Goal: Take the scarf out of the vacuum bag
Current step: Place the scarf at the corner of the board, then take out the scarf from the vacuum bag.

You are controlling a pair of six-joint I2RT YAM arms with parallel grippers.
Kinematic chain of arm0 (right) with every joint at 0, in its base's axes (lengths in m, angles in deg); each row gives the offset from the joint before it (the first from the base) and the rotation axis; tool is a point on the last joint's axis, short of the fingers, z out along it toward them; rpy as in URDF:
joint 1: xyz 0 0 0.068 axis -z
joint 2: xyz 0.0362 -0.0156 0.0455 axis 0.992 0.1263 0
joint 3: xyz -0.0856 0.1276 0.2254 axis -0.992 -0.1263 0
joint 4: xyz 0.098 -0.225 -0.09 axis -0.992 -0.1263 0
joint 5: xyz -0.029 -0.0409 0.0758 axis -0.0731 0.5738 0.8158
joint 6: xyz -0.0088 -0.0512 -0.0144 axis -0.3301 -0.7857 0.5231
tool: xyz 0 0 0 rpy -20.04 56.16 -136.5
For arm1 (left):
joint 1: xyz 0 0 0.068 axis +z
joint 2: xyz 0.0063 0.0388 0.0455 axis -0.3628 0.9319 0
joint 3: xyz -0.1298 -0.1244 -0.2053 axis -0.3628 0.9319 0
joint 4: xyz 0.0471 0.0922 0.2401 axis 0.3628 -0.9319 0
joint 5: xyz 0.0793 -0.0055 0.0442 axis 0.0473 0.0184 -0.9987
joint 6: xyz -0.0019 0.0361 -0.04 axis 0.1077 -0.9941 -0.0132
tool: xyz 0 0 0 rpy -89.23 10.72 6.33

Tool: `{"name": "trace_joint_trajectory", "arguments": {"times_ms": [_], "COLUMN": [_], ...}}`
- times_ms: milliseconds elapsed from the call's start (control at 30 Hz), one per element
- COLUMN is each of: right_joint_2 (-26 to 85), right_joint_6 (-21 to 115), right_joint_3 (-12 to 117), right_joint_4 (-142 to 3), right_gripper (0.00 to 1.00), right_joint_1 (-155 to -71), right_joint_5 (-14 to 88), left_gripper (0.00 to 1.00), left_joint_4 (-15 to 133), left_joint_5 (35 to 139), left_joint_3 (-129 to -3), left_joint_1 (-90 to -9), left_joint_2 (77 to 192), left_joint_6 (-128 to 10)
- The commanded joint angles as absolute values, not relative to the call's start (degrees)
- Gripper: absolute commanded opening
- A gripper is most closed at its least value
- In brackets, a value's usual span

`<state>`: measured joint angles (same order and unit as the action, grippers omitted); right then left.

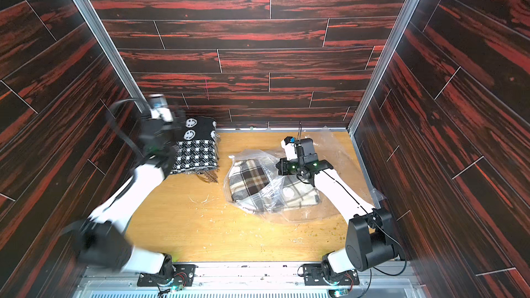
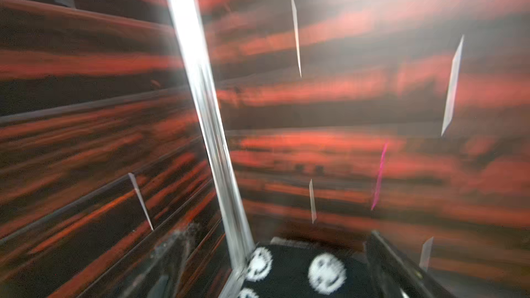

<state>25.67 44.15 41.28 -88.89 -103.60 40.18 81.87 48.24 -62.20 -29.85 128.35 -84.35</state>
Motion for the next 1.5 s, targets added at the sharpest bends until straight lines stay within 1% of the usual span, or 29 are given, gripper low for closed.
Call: {"name": "trace_joint_trajectory", "arguments": {"times_ms": [0,133,200,333,433,633,800,933,1133,1267,1467], "right_joint_2": [26.08,25.67,25.23,24.13,22.92,21.51,21.86,21.78,21.51,20.87,21.51], "right_joint_6": [44.74,45.71,45.98,46.19,46.62,47.04,45.08,43.44,43.50,44.73,45.31], "right_joint_3": [43.42,43.88,43.80,43.12,41.88,39.93,39.73,39.34,38.44,37.05,36.53], "right_joint_4": [-87.95,-87.59,-87.53,-87.07,-85.79,-84.21,-85.44,-86.37,-86.11,-84.14,-83.64], "right_gripper": [0.00,0.00,0.00,0.00,0.00,0.00,0.00,0.00,0.00,0.00,0.00], "right_joint_1": [-103.62,-103.57,-103.57,-103.57,-103.58,-103.40,-102.96,-102.45,-102.22,-102.22,-102.27], "right_joint_5": [41.58,43.51,43.80,44.38,44.63,43.86,40.75,38.55,38.45,38.86,39.41], "left_gripper": [1.00,1.00,1.00,1.00,1.00,1.00,1.00,1.00,1.00,1.00,1.00], "left_joint_4": [71.04,68.03,66.47,64.97,62.31,56.08,50.15,48.05,49.27,55.72,65.23], "left_joint_5": [52.77,54.93,57.85,64.15,68.11,77.61,84.73,88.48,87.49,88.79,93.45], "left_joint_3": [-58.71,-50.31,-46.61,-39.19,-35.47,-33.59,-33.64,-31.64,-26.60,-23.32,-23.07], "left_joint_1": [-29.71,-29.77,-29.75,-29.93,-30.46,-31.31,-31.97,-33.64,-39.43,-41.75,-45.45], "left_joint_2": [120.16,110.30,106.75,101.47,98.55,95.95,95.51,96.10,99.45,105.14,116.79], "left_joint_6": [-70.79,-62.39,-58.80,-50.93,-47.56,-44.41,-43.36,-41.19,-39.85,-38.21,-34.50]}}
